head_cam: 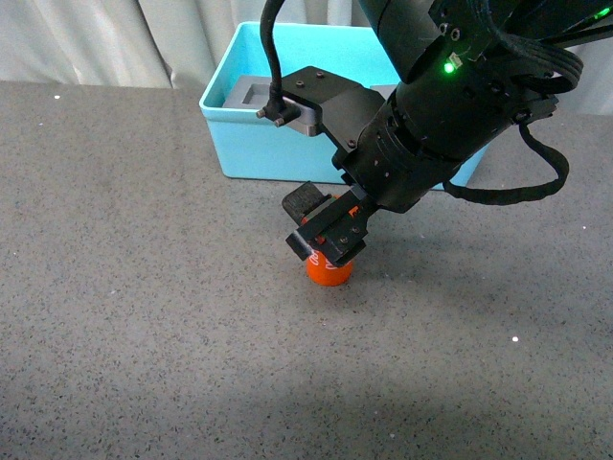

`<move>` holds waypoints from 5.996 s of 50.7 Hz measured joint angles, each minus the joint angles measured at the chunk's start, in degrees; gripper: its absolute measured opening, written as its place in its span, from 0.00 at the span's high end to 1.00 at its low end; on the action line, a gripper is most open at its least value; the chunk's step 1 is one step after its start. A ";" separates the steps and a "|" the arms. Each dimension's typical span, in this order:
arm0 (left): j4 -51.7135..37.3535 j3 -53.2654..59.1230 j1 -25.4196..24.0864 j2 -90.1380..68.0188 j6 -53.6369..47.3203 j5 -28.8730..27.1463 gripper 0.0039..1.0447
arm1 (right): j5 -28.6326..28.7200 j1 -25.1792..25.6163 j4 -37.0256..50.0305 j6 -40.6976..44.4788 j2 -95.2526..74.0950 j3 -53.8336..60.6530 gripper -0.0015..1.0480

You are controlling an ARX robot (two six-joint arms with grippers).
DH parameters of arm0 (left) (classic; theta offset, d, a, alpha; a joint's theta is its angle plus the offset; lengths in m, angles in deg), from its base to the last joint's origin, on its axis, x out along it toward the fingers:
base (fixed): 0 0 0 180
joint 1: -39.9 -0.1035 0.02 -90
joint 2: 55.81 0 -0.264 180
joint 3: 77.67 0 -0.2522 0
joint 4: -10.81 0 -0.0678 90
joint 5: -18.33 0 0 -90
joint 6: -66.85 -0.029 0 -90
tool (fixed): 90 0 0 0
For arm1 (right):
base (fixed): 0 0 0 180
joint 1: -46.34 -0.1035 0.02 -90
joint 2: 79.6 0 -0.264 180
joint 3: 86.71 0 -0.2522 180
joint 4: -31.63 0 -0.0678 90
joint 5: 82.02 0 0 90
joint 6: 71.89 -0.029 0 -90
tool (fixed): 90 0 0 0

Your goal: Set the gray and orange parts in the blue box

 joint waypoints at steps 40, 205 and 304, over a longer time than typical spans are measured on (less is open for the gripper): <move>0.02 0.00 0.00 0.00 0.00 0.02 0.06 | 0.07 6.51 5.55 -10.49 11.19 -12.96 0.58; 0.04 0.00 0.00 0.02 0.00 0.00 0.06 | -16.24 22.16 43.91 -17.40 83.25 65.20 0.87; 0.04 0.00 0.00 0.02 0.00 -0.02 0.06 | -9.49 28.87 15.78 -17.53 118.92 72.19 0.52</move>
